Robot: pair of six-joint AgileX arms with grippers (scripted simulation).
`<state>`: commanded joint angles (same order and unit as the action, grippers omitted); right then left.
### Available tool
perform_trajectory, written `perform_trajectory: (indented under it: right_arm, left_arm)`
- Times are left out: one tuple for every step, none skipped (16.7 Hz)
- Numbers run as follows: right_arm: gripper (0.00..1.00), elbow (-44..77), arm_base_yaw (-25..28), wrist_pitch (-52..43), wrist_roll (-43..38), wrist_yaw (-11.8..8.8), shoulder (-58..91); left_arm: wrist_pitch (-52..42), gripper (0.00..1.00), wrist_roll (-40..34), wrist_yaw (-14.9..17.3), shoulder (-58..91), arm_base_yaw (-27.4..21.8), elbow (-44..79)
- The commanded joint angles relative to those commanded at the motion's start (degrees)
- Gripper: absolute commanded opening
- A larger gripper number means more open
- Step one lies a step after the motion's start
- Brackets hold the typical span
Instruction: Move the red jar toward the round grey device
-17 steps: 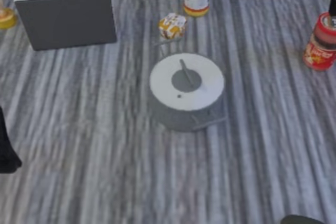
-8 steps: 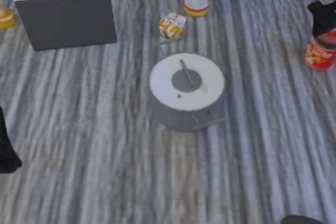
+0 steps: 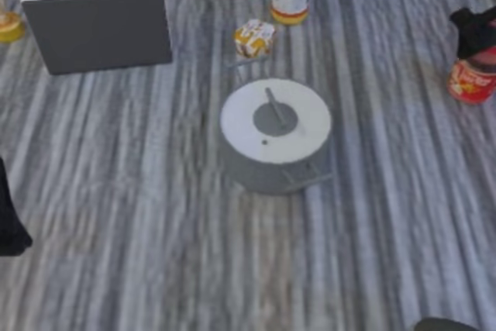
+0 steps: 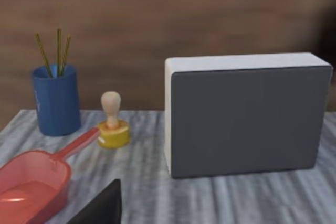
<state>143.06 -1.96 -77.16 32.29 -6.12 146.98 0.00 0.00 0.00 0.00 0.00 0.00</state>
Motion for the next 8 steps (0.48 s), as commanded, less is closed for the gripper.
perform_trajectory:
  right_arm:
    - [1.00,-1.77,0.09,1.84,-0.08,0.01,0.03]
    - [1.00,-3.54,0.17,3.72,-0.17,0.03,0.08]
    - [1.00,-5.09,0.24,5.38,-0.24,0.04,0.15]
    - [1.00,-6.19,0.28,6.49,-0.28,0.04,0.23]
    - [1.00,-6.68,0.31,6.98,-0.30,0.05,0.26]
    - [1.00,-6.71,0.31,7.01,-0.31,0.05,0.26]
    - [1.00,-6.71,0.31,7.01,-0.31,0.05,0.26]
    - [1.00,-6.71,0.31,7.01,-0.31,0.05,0.26]
  left_arm:
    - [0.00,1.00,0.00,0.00,0.00,0.00,0.00]
    - [0.00,1.00,0.00,0.00,0.00,0.00,0.00]
    - [0.00,1.00,0.00,0.00,0.00,0.00,0.00]
    - [0.00,1.00,0.00,0.00,0.00,0.00,0.00]
    - [0.00,1.00,0.00,0.00,0.00,0.00,0.00]
    - [0.00,1.00,0.00,0.00,0.00,0.00,0.00]
    - [0.00,1.00,0.00,0.00,0.00,0.00,0.00]
    - [0.00,1.00,0.00,0.00,0.00,0.00,0.00]
